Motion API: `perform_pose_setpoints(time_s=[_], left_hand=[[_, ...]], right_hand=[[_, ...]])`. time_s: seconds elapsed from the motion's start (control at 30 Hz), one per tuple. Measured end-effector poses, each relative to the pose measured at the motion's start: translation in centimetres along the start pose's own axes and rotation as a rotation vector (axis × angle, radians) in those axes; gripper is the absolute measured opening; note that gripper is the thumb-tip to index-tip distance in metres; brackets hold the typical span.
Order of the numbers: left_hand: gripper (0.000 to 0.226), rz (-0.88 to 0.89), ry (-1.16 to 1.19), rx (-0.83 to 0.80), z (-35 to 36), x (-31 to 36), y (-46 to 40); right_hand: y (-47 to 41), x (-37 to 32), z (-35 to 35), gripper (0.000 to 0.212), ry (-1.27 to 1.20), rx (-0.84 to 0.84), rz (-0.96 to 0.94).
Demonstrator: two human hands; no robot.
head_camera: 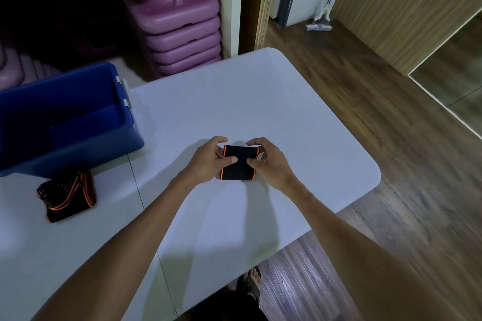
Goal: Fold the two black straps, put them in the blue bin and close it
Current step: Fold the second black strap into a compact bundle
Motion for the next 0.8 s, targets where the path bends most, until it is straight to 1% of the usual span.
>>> perform_pose_setpoints(time_s=[0.03,0.1,0.17,0.2,0.23,0.3,0.37,0.43,0.47,0.53,0.6,0.67,0.7,0.8], left_hand=[[0.048,0.025,-0.016,0.011,-0.3,0.2,0.5],[0.043,0.151,-0.114,0.07,-1.1,0.9,2.0],[0.043,0.361,-0.303,0.146,-1.3,1.8,4.7],[0.046,0.451,-0.393,0.173,-1.1,1.8,6.3],[0.051,0.499,-0.47,0.184,-0.7,1.4,7.7],[0.056,0.506,-0.595,0.17,0.4,-0.6,10.1],[0.052,0.506,-0.662,0.145,1.5,-2.6,11.9],[0.05,0.459,-0.628,0.146,2.2,-3.9,13.2],[0.049,0.432,-0.588,0.168,2.3,-4.2,13.7],[0.043,0.362,-0.465,0.244,2.0,-4.1,14.2],[0.037,0.266,-0.3,0.325,1.7,-4.0,13.9],[0.032,0.144,-0.073,0.408,1.3,-4.4,13.1],[0.025,0.086,0.03,0.457,1.1,-4.5,12.8],[0.011,-0.078,0.166,0.614,0.3,-5.0,12.0]], right_hand=[[0.4,-0.5,0.1,0.039,-0.003,0.009,-0.031],[1.6,-1.4,0.7,0.042,0.005,0.01,-0.118],[3.6,-2.5,1.6,0.041,0.105,0.03,-0.282],[4.8,-2.9,2.2,0.041,0.161,0.042,-0.38],[6.0,-2.9,2.8,0.042,0.206,0.041,-0.464],[8.2,-1.8,4.4,0.04,0.263,-0.016,-0.526],[9.7,-0.4,5.4,0.036,0.284,-0.098,-0.489],[10.4,0.3,5.5,0.032,0.239,-0.123,-0.459],[10.3,0.5,5.3,0.029,0.191,-0.104,-0.419],[9.7,0.5,4.4,0.028,0.073,-0.026,-0.268],[8.6,0.5,4.2,0.032,-0.016,0.008,-0.11],[7.6,0.2,4.8,0.031,-0.012,-0.014,-0.035],[7.2,0.0,5.2,0.031,0.012,-0.024,-0.02],[6.7,0.3,5.6,0.025,-0.001,-0.007,0.027]])
Point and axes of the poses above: each hand's wrist, its own y-axis away from the middle knuckle, its own z-axis out of the palm, x = y × z, the point moved 8 cm from there along -y, towards the middle knuckle
